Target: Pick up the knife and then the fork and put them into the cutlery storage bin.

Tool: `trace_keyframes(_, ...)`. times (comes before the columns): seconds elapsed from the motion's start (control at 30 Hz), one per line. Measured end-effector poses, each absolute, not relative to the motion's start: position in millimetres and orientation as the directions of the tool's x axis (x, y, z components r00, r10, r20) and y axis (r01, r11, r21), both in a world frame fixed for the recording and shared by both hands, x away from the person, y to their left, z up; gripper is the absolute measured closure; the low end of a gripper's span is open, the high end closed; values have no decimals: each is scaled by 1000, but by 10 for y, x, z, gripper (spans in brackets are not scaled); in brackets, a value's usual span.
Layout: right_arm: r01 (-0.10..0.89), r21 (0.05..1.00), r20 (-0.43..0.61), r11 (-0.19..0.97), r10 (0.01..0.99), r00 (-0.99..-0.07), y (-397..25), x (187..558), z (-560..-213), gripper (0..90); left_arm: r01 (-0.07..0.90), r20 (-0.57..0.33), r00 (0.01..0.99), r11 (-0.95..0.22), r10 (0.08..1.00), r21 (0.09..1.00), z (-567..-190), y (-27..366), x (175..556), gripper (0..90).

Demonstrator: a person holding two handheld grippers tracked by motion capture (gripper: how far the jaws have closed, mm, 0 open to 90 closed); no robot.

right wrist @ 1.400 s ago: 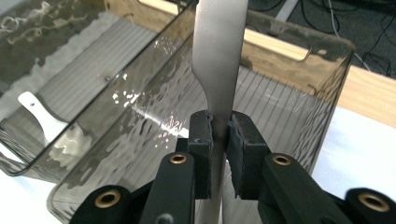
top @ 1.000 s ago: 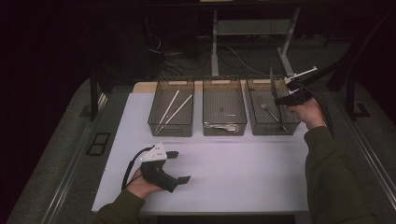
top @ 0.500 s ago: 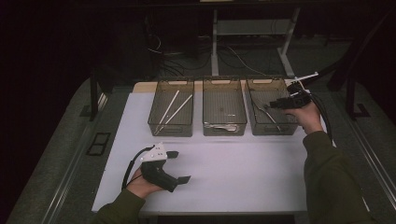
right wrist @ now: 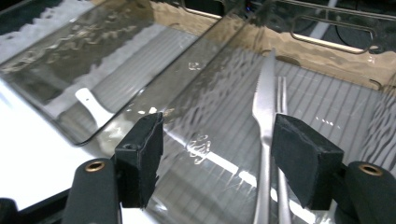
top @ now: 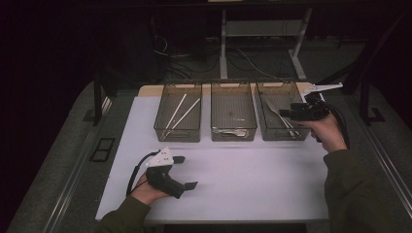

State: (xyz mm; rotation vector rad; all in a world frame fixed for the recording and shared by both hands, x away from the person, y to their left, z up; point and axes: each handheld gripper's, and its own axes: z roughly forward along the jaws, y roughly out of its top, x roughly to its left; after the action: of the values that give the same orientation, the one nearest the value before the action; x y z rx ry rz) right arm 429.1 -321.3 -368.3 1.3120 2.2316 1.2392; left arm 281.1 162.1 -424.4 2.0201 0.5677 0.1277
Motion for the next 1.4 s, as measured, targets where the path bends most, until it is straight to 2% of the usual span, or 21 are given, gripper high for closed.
trace_keyframes(0.67,467,851,129,241,765,-631,-3081,3563,-3738,195,337,-144,887,-403,439,851,-4244,1619,2802,0)
trace_keyframes(0.87,428,874,122,229,749,-651,-3030,3381,-3763,186,333,-139,889,-408,436,850,-4247,1616,2799,0)
trace_keyframes(1.4,422,866,123,270,703,-701,-3001,2959,-4059,183,335,-142,887,-400,438,853,-4243,1625,2798,0)
